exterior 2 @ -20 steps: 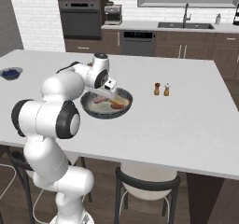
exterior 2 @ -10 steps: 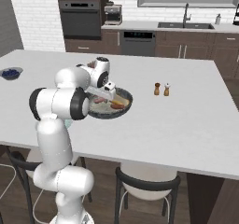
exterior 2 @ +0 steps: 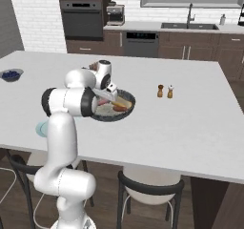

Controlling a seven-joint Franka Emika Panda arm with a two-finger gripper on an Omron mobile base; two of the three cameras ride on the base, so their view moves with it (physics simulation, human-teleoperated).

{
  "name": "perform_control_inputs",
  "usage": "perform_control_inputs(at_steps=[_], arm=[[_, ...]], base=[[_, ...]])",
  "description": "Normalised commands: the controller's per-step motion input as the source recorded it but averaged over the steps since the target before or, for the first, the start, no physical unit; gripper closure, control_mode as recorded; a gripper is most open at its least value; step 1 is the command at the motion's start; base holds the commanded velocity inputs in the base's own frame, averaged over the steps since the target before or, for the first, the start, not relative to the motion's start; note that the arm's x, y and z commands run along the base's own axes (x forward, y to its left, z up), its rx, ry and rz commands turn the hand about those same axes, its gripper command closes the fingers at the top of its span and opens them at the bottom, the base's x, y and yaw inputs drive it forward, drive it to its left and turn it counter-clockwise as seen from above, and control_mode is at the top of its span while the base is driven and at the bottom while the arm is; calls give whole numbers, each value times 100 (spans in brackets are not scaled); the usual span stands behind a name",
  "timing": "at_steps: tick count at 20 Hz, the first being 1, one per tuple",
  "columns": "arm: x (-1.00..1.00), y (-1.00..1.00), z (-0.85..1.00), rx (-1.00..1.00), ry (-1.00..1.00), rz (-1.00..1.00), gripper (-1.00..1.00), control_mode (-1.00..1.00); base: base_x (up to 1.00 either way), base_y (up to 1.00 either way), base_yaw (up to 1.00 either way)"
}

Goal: Place one bun and one sausage from the bowl on each plate.

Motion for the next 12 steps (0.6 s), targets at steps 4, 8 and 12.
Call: perform_control_inputs(at_steps=[4, 8, 12], arm=[[7, 1, -34, -3, 0, 0, -100, -100], [1, 3, -42, -7, 0, 0, -100, -100], [16, 12, -5, -1, -8, -2, -100, -100]], base=[[0, 0, 0], [0, 0, 0], [0, 0, 0]])
